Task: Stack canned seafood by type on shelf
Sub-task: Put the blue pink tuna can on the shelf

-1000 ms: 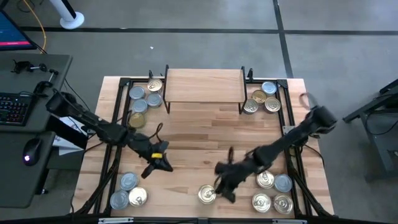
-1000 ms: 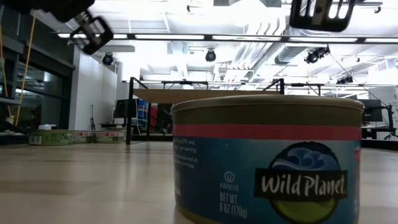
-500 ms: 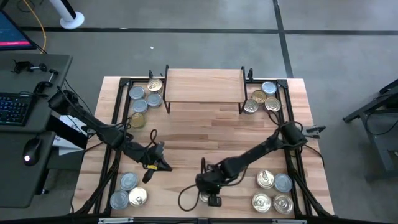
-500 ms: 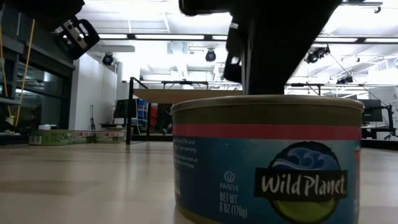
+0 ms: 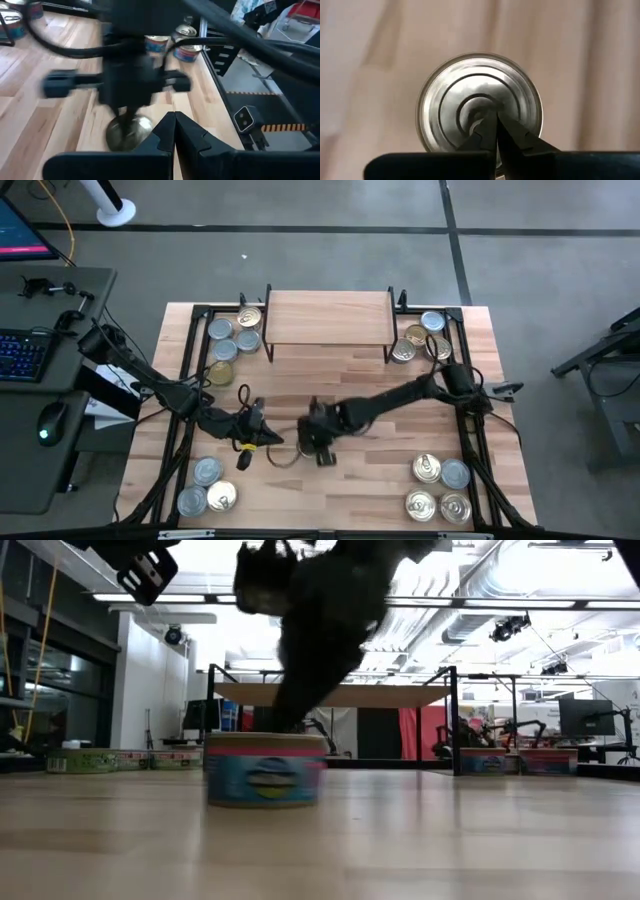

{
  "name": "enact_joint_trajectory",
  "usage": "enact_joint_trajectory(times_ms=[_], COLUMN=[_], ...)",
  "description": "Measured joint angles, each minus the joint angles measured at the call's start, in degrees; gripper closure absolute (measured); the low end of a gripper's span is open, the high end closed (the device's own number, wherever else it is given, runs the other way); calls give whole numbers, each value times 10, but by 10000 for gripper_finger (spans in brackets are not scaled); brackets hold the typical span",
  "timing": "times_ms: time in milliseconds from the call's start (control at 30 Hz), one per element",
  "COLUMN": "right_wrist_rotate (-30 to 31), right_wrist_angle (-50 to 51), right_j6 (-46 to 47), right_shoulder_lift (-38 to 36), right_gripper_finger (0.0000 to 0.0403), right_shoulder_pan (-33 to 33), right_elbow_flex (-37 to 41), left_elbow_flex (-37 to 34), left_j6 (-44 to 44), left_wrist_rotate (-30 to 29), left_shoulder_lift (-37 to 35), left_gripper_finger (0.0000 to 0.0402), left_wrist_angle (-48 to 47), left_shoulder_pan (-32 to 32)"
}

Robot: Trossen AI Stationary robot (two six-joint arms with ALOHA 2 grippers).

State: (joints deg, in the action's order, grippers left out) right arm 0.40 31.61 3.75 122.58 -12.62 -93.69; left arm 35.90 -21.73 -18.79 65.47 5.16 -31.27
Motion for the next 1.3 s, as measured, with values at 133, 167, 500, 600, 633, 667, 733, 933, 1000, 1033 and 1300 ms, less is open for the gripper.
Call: enact_joint_trajectory(times_ms=[133, 167, 500, 600, 633, 667, 733, 933, 1000, 1033, 1300], right_wrist_rotate=[-8, -13, -27, -34, -31, -21, 1, 77, 84, 83, 43], right_wrist_angle=[-6, 10, 121, 63, 29, -11, -100, -221, -226, -234, -222], right_j6=[-15, -17, 31, 123, 161, 200, 269, 335, 313, 299, 218], right_shoulder_lift=[-21, -32, -193, -256, -276, -292, -312, -275, -248, -233, -111], right_gripper_finger=[403, 403, 403, 403, 403, 403, 403, 403, 403, 403, 403], right_shoulder_pan=[36, 42, 29, 1, -12, -24, -44, -58, -50, -44, -15], right_elbow_flex=[0, 0, 80, 197, 240, 281, 345, 381, 365, 354, 241], left_elbow_flex=[0, 0, 0, 0, 0, 0, 0, 0, -5, -8, -43], left_j6=[2, 7, 133, 158, 158, 153, 135, 103, 99, 100, 61], left_wrist_rotate=[0, 0, 31, 32, 32, 32, 32, 34, 36, 40, 46], left_shoulder_lift=[0, 0, 29, 70, 84, 99, 125, 168, 172, 172, 179], left_gripper_finger=[401, 401, 401, 402, 401, 401, 401, 401, 402, 401, 402], left_wrist_angle=[-11, -12, -58, -97, -110, -111, -103, -54, -34, -37, 2], left_shoulder_pan=[9, 12, 69, 78, 80, 82, 85, 88, 88, 88, 89])
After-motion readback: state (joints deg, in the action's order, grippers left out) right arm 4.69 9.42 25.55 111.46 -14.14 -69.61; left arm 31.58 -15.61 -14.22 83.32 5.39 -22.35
